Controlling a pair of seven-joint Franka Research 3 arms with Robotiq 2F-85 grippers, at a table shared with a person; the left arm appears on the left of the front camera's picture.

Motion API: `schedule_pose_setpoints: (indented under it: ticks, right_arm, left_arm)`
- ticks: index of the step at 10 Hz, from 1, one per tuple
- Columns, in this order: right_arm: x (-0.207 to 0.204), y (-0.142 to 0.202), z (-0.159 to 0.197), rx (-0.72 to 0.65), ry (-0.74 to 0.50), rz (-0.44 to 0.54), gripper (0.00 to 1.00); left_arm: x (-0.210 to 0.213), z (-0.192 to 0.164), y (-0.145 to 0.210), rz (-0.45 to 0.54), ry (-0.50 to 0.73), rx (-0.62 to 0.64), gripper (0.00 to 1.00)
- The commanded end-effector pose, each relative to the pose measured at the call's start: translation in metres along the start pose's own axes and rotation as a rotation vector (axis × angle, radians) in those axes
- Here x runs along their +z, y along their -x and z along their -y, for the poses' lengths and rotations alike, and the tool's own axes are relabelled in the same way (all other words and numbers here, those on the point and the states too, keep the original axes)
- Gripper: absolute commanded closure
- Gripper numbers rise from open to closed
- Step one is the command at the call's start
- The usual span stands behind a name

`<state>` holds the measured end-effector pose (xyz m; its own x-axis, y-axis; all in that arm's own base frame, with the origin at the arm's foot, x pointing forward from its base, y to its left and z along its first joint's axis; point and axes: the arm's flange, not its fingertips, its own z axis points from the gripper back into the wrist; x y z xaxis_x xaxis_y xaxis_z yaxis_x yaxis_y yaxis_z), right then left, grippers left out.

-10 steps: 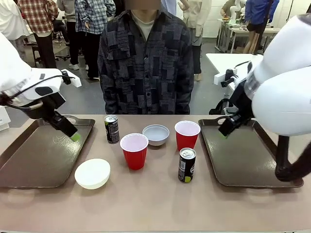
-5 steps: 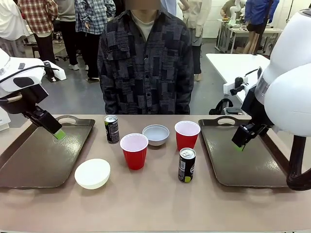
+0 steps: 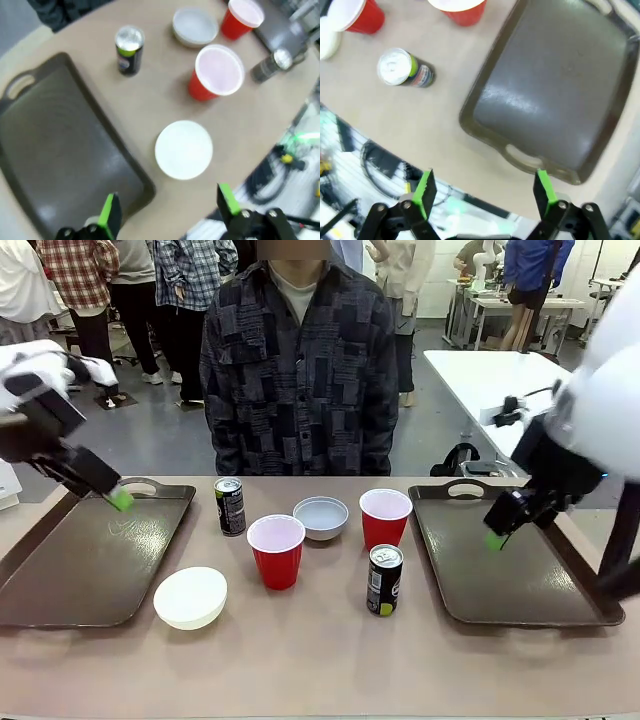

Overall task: Prepare tableware on both trays.
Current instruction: Pick up a Picnic Bowl from the table and place it on a Handle tray.

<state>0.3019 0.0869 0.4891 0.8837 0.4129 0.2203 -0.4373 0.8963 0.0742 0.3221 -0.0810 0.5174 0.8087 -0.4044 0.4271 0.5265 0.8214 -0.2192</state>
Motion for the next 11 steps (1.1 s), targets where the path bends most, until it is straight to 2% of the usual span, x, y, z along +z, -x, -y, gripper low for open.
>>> schedule_pose_setpoints:
  ticks: [1,4,5,7,11]
  right_arm:
    - [0.021,0.013,0.056,-0.151,-0.264,0.016,0.00]
    - [0.059,0.058,0.129,-0.286,-0.665,0.189,0.00]
    - [0.069,0.071,0.147,-0.313,-0.751,0.245,0.00]
    - [0.078,0.091,0.176,-0.361,-0.831,0.305,0.00]
    - [0.060,0.099,0.200,-0.425,-0.853,0.261,0.00]
  left_arm:
    - [0.028,-0.039,0.006,0.084,0.268,0.175,0.00]
    - [0.065,-0.085,0.029,0.152,0.361,0.328,0.00]
    - [0.072,-0.097,0.040,0.173,0.359,0.370,0.00]
    - [0.073,-0.123,0.064,0.198,0.349,0.458,0.00]
    - [0.073,-0.159,0.091,0.272,0.364,0.554,0.00]
